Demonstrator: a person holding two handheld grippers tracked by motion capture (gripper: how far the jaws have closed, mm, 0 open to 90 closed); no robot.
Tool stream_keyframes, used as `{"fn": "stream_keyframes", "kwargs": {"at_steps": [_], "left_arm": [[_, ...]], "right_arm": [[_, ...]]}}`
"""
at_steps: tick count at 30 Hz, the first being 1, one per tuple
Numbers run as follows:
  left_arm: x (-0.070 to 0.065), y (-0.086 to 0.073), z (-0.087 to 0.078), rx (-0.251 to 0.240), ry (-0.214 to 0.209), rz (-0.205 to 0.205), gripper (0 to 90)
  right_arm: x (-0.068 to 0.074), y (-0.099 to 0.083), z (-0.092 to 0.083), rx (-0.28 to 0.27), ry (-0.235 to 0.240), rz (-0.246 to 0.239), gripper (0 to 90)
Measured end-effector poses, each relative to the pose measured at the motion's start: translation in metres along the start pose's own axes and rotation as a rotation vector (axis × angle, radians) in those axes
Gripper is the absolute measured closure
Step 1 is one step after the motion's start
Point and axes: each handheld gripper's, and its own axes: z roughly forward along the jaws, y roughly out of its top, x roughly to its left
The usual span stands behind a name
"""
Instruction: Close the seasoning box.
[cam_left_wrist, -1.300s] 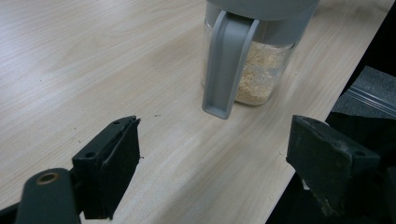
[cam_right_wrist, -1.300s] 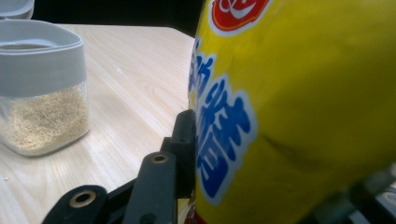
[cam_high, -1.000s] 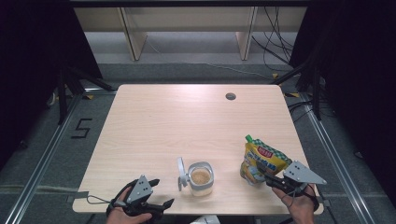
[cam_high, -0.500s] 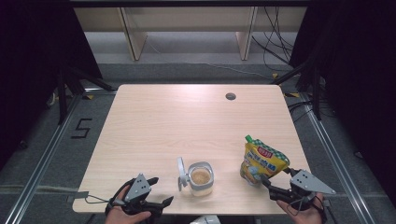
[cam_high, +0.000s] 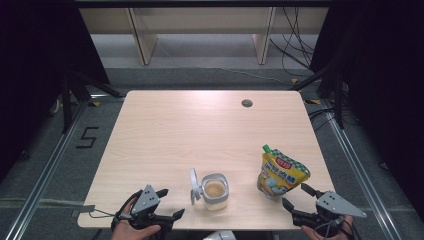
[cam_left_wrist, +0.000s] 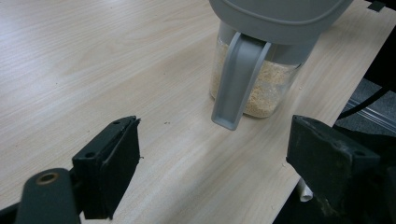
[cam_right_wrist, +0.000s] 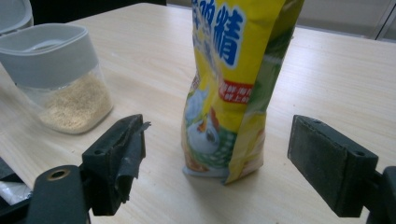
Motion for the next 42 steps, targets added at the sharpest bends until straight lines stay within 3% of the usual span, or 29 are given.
{"fn": "stream_keyframes", "kwargs": {"at_steps": [2,4,7,12,16,19,21,22,25,28,30,31,32,33,35,36,37,38,39,40,41,42], "left_arm": [[-0.002,0.0,0.001,-0.012,-0.009,-0.019,16.6],[-0.002,0.0,0.001,-0.015,-0.009,-0.018,16.6],[-0.003,0.001,0.001,-0.015,-0.009,-0.011,18.0],[-0.003,0.001,0.0,-0.024,-0.015,-0.016,23.8],[-0.001,0.001,-0.003,-0.004,-0.006,0.0,29.8],[-0.002,0.003,-0.005,-0.02,-0.01,0.006,40.2],[-0.003,0.005,-0.006,-0.044,-0.006,0.003,51.6],[-0.003,0.007,-0.007,-0.049,0.0,0.014,59.0],[-0.005,0.011,-0.01,-0.063,-0.005,0.028,77.2],[-0.009,0.015,-0.01,-0.062,-0.005,0.046,87.2],[-0.011,0.016,-0.009,-0.06,-0.014,0.043,89.0],[-0.01,0.018,-0.009,-0.051,-0.022,0.08,89.0],[-0.013,0.018,-0.008,-0.046,-0.014,0.058,89.0],[-0.013,0.019,-0.008,-0.04,-0.023,0.064,89.0],[-0.015,0.022,-0.007,-0.038,-0.024,0.072,89.1],[-0.015,0.025,-0.007,-0.033,-0.026,0.105,89.0],[-0.018,0.026,-0.005,-0.04,-0.026,0.076,89.0],[-0.018,0.028,-0.005,-0.04,-0.025,0.089,89.0],[-0.02,0.03,-0.004,-0.041,-0.028,0.087,89.0],[-0.02,0.033,-0.004,-0.043,-0.033,0.103,89.0],[-0.023,0.034,-0.003,-0.048,-0.036,0.085,89.0],[-0.024,0.036,-0.002,-0.05,-0.039,0.097,89.0]], "right_arm": [[0.0,-0.001,0.0,0.004,-0.007,-0.014,20.2],[0.003,-0.002,-0.002,0.014,0.004,0.013,20.2],[0.003,-0.002,-0.002,0.014,0.005,-0.002,20.2],[0.006,-0.005,-0.005,0.044,0.009,0.003,20.1],[0.008,-0.006,-0.006,0.049,0.012,0.007,20.1],[0.006,-0.007,-0.006,0.044,0.011,-0.018,20.3],[0.008,-0.008,-0.008,0.056,0.011,0.013,20.4],[0.007,-0.008,-0.008,0.055,0.007,-0.012,20.5],[0.006,-0.009,-0.008,0.062,0.013,-0.005,20.8],[0.006,-0.01,-0.008,0.061,0.007,-0.007,20.9],[0.007,-0.01,-0.009,0.059,0.004,0.013,21.0],[0.006,-0.01,-0.009,0.057,0.005,0.014,21.0],[0.008,-0.01,-0.01,0.061,0.005,0.034,20.9],[0.007,-0.01,-0.01,0.052,0.004,0.006,20.9],[0.007,-0.011,-0.011,0.05,0.006,0.002,20.9],[0.007,-0.011,-0.01,0.052,0.014,0.004,20.9],[0.007,-0.011,-0.011,0.047,0.008,-0.006,20.9],[0.007,-0.011,-0.011,0.049,0.011,-0.004,20.9],[0.009,-0.012,-0.013,0.06,0.009,0.031,20.9],[0.008,-0.012,-0.013,0.056,0.01,0.022,20.9],[0.008,-0.012,-0.013,0.058,0.007,0.017,20.9],[0.007,-0.012,-0.013,0.054,0.008,0.001,20.9]]}}
